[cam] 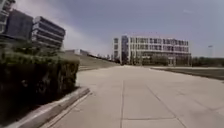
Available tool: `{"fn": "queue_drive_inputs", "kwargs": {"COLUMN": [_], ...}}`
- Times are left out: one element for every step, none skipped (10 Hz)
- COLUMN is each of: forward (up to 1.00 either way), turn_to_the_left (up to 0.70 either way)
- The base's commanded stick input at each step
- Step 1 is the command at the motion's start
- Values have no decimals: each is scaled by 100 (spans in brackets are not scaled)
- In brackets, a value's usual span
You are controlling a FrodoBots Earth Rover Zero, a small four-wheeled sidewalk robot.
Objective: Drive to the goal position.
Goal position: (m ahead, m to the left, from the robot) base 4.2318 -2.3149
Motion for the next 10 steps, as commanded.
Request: {"fn": "queue_drive_inputs", "kwargs": {"forward": [70, 70, 70, 70, 70, 70, 70, 70, 70, 70], "turn_to_the_left": [0, 0, 0, 0, 0, 0, 0, 0, 0, 0]}}
